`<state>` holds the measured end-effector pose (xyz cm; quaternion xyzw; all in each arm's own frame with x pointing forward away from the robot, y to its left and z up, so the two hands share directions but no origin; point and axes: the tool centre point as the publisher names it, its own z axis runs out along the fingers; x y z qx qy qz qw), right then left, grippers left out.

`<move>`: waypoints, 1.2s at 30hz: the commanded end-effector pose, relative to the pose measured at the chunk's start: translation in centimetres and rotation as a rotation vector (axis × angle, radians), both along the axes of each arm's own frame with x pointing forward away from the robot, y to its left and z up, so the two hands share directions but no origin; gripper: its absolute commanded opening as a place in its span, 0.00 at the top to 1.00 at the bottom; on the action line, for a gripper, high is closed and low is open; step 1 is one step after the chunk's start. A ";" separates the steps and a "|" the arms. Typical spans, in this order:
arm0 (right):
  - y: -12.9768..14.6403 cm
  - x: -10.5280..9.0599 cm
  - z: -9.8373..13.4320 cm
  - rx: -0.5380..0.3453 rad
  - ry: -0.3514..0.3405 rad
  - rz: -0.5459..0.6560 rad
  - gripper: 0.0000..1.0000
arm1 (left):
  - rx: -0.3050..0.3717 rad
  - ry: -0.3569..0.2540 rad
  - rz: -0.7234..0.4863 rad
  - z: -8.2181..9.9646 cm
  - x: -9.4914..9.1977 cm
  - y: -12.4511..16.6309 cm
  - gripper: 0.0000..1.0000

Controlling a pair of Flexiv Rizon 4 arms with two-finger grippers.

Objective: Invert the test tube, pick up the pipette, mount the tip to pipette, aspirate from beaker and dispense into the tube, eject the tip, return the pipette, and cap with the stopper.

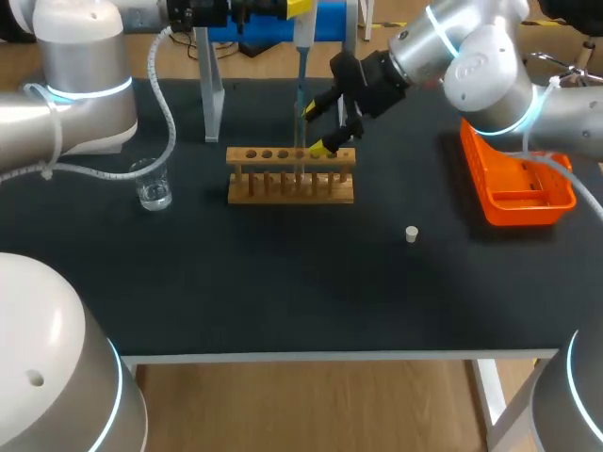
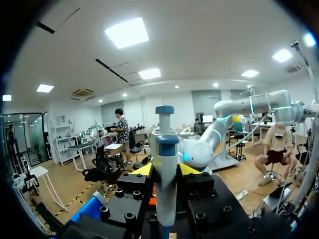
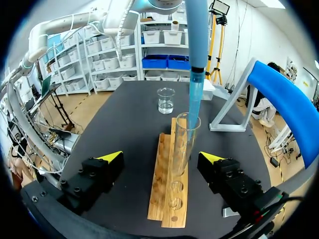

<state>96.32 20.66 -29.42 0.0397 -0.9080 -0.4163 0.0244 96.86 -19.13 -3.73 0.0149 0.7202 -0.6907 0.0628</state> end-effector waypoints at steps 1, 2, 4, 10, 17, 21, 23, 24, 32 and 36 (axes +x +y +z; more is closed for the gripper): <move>0.0 0.1 0.0 -0.003 0.002 0.002 0.00 | 0.007 0.001 0.003 0.5 -0.1 0.0 1.00; 0.0 0.1 0.0 -0.003 0.002 0.002 0.00 | 0.007 0.000 0.002 0.6 -0.1 0.0 1.00; 0.0 0.1 0.0 -0.003 0.002 0.002 0.00 | 0.010 -0.001 0.001 0.8 -0.1 -0.1 1.00; 0.0 0.1 0.0 -0.003 0.002 0.002 0.00 | 0.014 -0.008 -0.002 1.5 -0.2 -0.2 1.00; 0.0 0.1 0.0 -0.003 0.002 0.002 0.00 | 0.025 -0.015 -0.010 2.2 -0.5 -0.3 1.00; 0.0 0.1 0.0 -0.003 0.002 0.002 0.00 | 0.030 -0.024 -0.004 2.8 -0.8 0.0 1.00; 0.0 0.1 0.0 -0.003 0.002 0.002 0.00 | 0.030 -0.029 0.001 3.0 -0.9 0.1 1.00; 0.0 0.1 0.0 -0.003 0.002 0.002 0.00 | 0.029 -0.031 0.002 3.1 -1.0 0.1 1.00; 0.0 0.1 0.0 -0.003 0.002 0.002 0.00 | 0.041 -0.045 0.012 4.1 -1.7 0.3 1.00; 0.0 0.1 0.0 -0.003 0.002 0.002 0.00 | 0.048 -0.052 0.038 4.4 -2.6 1.3 1.00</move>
